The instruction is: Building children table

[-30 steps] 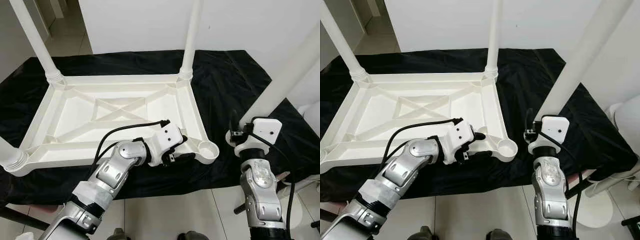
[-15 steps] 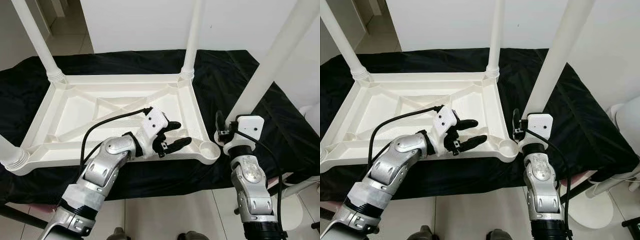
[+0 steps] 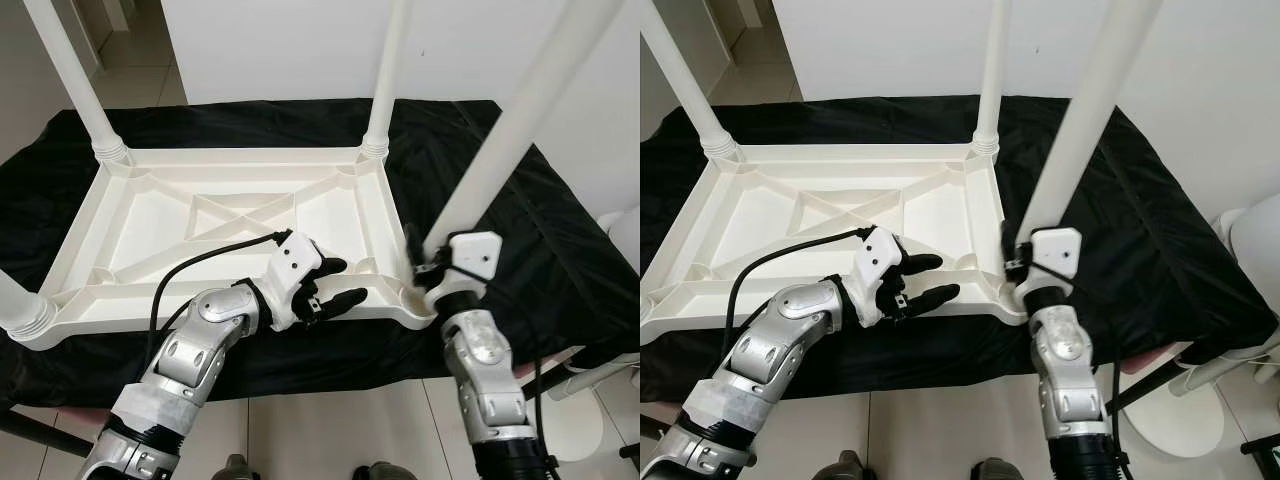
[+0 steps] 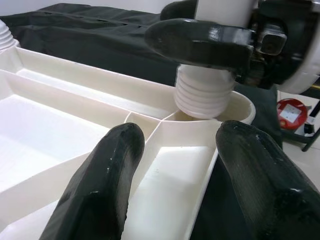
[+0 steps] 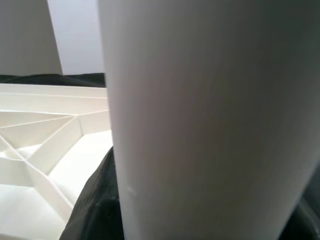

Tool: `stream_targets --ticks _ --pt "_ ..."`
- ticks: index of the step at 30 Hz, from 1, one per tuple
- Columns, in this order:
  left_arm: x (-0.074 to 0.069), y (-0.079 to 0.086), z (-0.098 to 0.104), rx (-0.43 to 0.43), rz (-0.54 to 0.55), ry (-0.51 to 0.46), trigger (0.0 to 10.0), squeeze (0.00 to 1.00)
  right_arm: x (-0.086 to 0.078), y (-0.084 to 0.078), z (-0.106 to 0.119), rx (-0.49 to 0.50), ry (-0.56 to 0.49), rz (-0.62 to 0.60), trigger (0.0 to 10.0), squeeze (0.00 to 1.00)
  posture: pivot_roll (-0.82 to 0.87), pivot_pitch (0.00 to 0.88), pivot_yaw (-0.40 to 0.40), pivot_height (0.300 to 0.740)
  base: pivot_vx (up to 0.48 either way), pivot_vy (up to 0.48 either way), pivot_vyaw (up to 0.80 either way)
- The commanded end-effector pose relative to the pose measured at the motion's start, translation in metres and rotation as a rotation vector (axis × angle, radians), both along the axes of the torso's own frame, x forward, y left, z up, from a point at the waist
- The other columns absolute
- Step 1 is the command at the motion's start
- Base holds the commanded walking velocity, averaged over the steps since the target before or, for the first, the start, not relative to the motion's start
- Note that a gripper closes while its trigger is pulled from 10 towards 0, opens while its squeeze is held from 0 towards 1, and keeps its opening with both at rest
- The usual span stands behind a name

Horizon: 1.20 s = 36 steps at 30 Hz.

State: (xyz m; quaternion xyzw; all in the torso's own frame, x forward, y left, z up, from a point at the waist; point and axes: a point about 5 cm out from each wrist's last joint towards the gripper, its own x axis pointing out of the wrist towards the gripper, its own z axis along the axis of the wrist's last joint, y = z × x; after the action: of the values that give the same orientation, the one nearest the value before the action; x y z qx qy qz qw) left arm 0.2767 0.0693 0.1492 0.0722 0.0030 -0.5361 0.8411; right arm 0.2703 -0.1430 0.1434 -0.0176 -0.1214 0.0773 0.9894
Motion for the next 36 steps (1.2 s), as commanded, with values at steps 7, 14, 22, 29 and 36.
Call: stream_targets --ticks 7,14,22,29,36 --pt "-0.005 0.005 0.0 0.001 -0.007 -0.015 10.0 0.0 -0.013 -0.003 -0.015 0.005 0.041 0.008 10.0 0.0 0.02 0.0 -0.012 0.74 0.0 0.0 0.0" --pt "-0.007 0.006 0.003 -0.012 -0.013 -0.028 10.0 0.0 -0.023 -0.008 -0.023 0.025 0.062 -0.002 10.0 0.0 0.01 0.0 -0.011 0.74 0.0 0.0 0.0" --pt "-0.008 0.005 0.005 -0.022 -0.027 -0.033 10.0 0.0 -0.026 -0.011 -0.031 -0.011 0.074 0.002 10.0 0.0 0.01 0.0 -0.004 0.74 0.0 0.0 0.0" --pt "-0.007 0.005 0.007 -0.023 -0.03 -0.042 10.0 0.0 -0.021 -0.007 -0.032 -0.114 0.065 0.071 10.0 0.0 0.02 0.0 0.003 0.74 0.0 0.0 0.0" --pt "-0.008 0.004 0.008 -0.021 -0.032 -0.047 10.0 0.0 -0.02 -0.003 -0.043 -0.197 0.115 0.173 10.0 0.0 0.02 0.002 0.006 0.74 0.0 0.0 0.0"
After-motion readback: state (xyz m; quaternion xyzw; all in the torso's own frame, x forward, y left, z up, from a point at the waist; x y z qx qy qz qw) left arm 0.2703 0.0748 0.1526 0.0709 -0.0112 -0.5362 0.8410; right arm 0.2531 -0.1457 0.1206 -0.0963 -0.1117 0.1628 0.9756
